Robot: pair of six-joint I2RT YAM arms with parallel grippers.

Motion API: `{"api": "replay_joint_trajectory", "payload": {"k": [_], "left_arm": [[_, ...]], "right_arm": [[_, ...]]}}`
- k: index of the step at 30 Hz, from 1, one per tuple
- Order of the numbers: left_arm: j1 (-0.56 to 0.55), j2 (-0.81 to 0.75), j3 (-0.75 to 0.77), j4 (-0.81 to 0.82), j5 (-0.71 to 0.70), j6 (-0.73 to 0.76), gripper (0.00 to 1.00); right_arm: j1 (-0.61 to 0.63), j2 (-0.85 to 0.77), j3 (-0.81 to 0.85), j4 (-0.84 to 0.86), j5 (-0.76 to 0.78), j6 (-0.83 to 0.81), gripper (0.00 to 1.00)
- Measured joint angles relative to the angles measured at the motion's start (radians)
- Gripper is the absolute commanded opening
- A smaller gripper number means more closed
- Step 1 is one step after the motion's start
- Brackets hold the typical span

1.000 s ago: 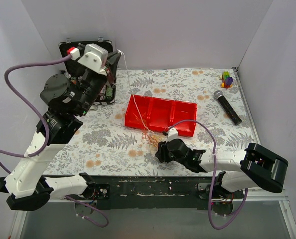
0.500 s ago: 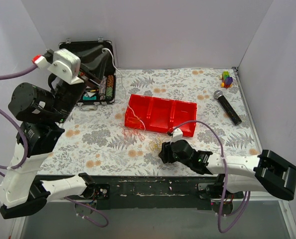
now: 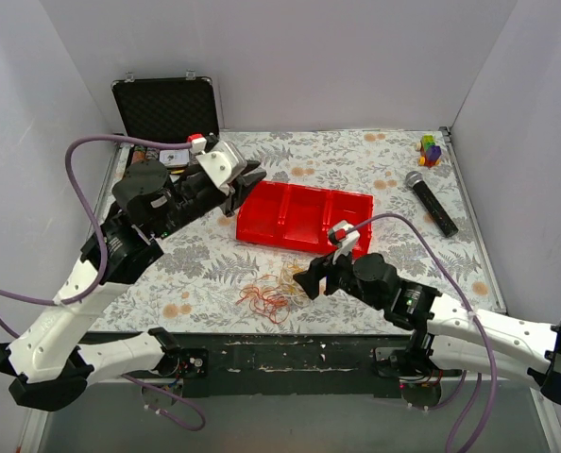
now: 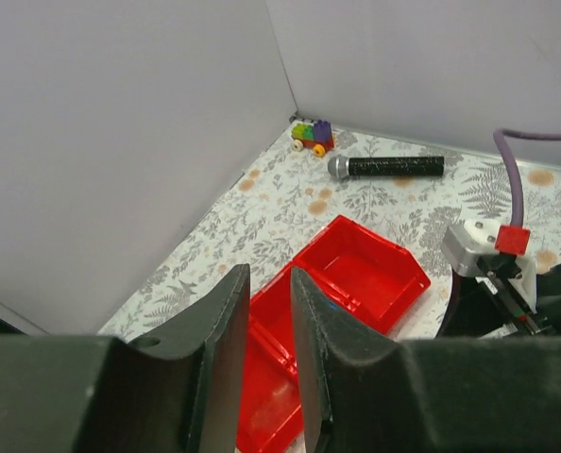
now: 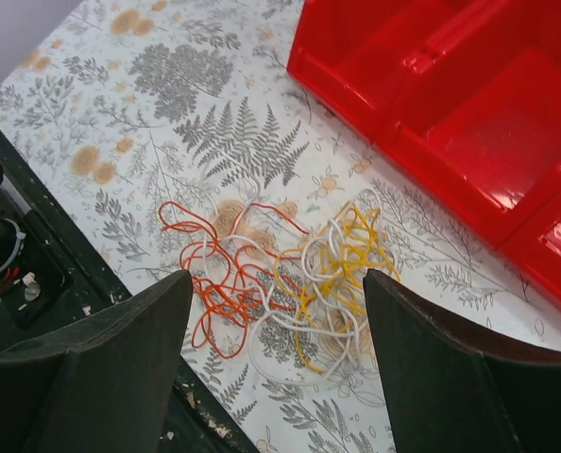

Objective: Untangle the cables

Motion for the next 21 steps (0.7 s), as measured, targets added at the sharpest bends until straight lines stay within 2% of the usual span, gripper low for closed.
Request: {"api": "replay_joint_trajectory", "payload": {"k": [3,5,14,19,21], "left_arm": [[0.0,0.0,-0.034,-0.009,0.017,0.008,0.47],[0.0,-0.013,-0.082,-0.025,0.039,0.028,0.55],[0.0,-0.002,-0.525,-0.108,0.108,0.115,0.71],[0.014,0.044,-0.661,-0.086,0.086,0.101,0.88],[0.052,0.057,-0.688,-0.064,0.088,0.082,0.91]], "right_arm": [[0.0,0.027,0.042,0.0,-0.015,-0.024,0.8],[0.0,0.055,0.058,-0.001,-0.016,-0.032,0.8],[0.0,0.11,0.042,0.003,-0.016,-0.024,0.79],[0.0,0.111,0.015,0.0,-0.016,-0.018,0.78],[0.0,0.111,0.015,0.002,-0.016,-0.016,0.78]]}}
